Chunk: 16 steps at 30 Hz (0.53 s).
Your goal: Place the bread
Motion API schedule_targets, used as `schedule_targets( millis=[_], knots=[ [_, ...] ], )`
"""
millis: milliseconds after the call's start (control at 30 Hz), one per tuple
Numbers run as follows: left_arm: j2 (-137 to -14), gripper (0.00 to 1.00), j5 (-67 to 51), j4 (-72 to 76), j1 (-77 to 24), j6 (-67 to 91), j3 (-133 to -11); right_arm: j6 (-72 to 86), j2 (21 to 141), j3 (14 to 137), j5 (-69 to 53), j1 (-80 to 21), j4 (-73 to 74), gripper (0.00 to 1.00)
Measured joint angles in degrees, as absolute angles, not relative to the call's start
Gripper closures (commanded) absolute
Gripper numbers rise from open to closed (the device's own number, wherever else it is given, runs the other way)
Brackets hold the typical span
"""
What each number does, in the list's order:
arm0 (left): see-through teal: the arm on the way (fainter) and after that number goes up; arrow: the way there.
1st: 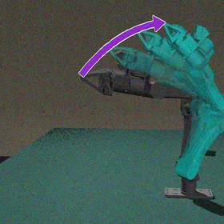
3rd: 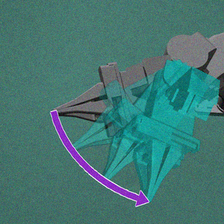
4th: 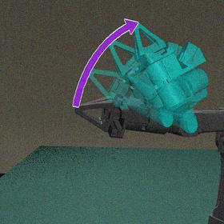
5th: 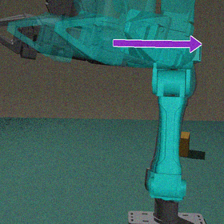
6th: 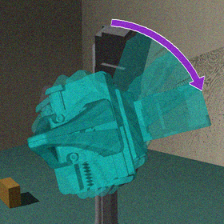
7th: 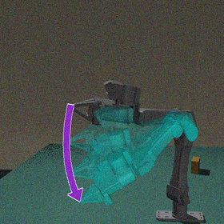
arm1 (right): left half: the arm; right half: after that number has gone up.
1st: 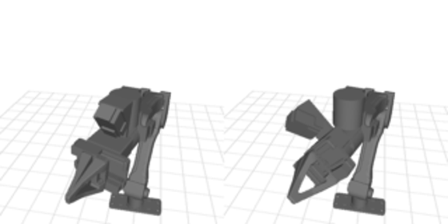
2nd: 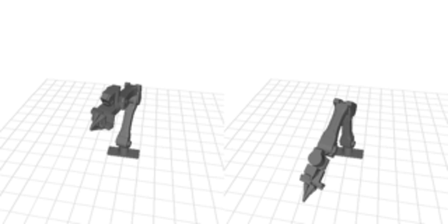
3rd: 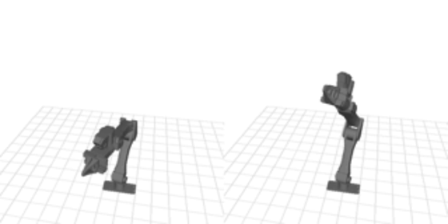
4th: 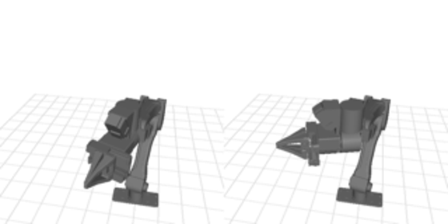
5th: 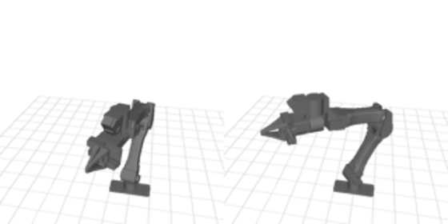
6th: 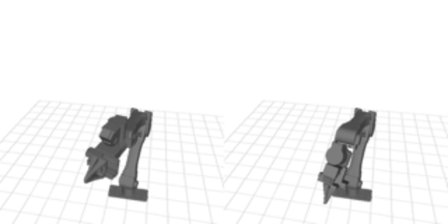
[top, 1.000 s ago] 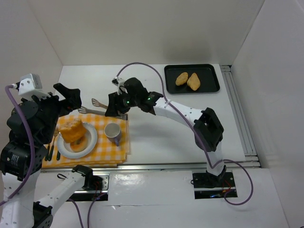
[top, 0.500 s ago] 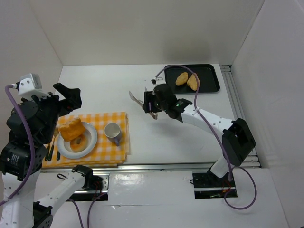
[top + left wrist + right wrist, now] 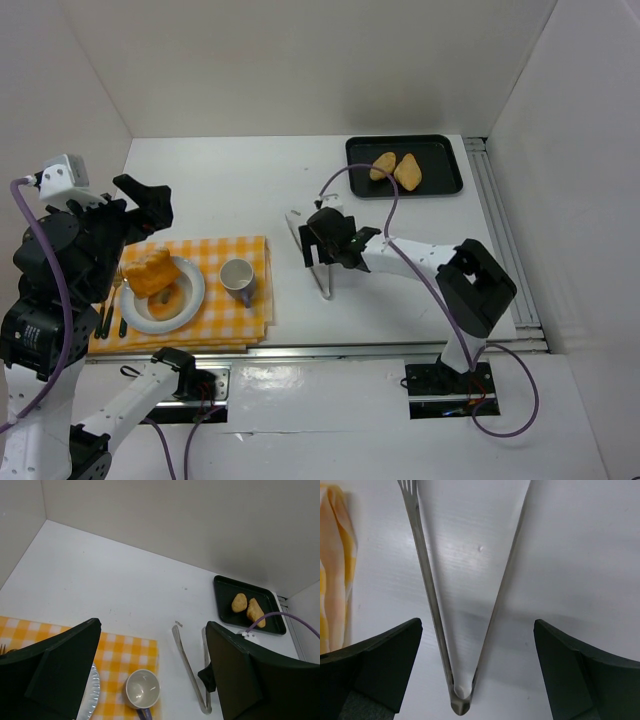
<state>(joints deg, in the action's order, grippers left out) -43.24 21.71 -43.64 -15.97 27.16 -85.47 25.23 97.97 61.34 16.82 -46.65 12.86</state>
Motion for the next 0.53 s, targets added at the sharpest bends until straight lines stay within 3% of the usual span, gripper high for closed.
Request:
schedule_targets(
  millis=[233,533],
  knots=[
    [-43.64,0.01,21.12,-43.59,-15.97,27.16,-85.52,25.23,97.23,70.65,25.85,-43.53,18.48,0.0],
    [-45.52,0.01,20.16,-43.29,-15.97,27.14,-85.3,25.74,88.92,68.86,32.16,-24.05,22.0,0.0]
  ],
)
